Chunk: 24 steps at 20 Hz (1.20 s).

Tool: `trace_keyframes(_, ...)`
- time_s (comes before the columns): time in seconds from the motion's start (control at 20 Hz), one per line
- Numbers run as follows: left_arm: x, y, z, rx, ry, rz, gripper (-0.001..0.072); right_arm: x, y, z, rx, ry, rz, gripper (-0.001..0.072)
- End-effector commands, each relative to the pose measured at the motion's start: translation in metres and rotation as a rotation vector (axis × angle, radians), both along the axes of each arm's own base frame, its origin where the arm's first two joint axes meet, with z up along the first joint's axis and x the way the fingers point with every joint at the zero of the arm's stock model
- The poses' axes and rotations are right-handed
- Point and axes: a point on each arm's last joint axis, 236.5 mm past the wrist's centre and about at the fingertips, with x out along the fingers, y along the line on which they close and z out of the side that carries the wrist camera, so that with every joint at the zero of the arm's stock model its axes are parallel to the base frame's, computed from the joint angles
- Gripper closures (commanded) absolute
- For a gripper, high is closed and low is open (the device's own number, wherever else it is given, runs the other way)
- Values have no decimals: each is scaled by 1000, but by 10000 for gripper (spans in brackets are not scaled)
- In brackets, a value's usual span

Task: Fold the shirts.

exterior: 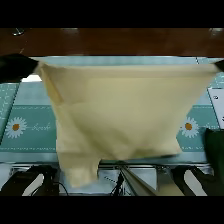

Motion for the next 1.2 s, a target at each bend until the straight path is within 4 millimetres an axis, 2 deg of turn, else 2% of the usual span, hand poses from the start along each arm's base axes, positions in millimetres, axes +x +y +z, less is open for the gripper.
trace_keyframes(0.0,63,-9,-62,-85,38,59,682,73,-6,-67,145,51,-6,691)
trace_keyframes(0.1,93,-13,-81,-148,41,100,682,111,-7,-89,234,83,-5,691)
trace_keyframes(0.2,114,-16,-98,-222,55,142,682,145,-5,-106,356,106,-13,691)
trace_keyframes(0.35,125,-24,-126,-308,126,174,679,182,2,-131,545,130,-40,690)
trace_keyframes(0.4,124,-28,-136,-317,155,170,594,189,2,-139,597,144,-52,650)
trace_keyframes(0.45,121,-32,-142,-313,180,158,307,192,2,-144,639,156,-57,421)
trace_keyframes(0.5,118,-33,-146,-298,198,145,15,191,1,-147,675,173,-55,132)
trace_keyframes(0.55,110,-28,-150,-244,224,106,2,184,-2,-149,683,194,-41,81)
trace_keyframes(0.65,80,-4,-158,-169,375,43,3,160,-14,-146,682,243,14,82)
trace_keyframes(0.7,58,14,-165,-138,477,27,4,140,-28,-147,635,272,41,92)
trace_keyframes(0.8,-6,54,-189,-49,723,-37,4,89,-67,-165,408,392,32,92)
trace_keyframes(0.85,-43,68,-199,-42,858,-61,4,62,-88,-174,295,448,-15,92)
trace_keyframes(0.9,-76,80,-206,-56,973,-76,4,39,-106,-182,239,474,-98,92)
trace_keyframes(0.95,-93,88,-215,-97,1015,-32,4,24,-110,-185,277,454,-183,92)
trace_keyframes(1.05,-110,82,-233,-229,988,54,4,-1,-84,-197,398,387,-261,92)
trace_keyframes(1.15,-127,70,-252,-331,964,119,4,-36,-38,-211,463,360,-208,92)
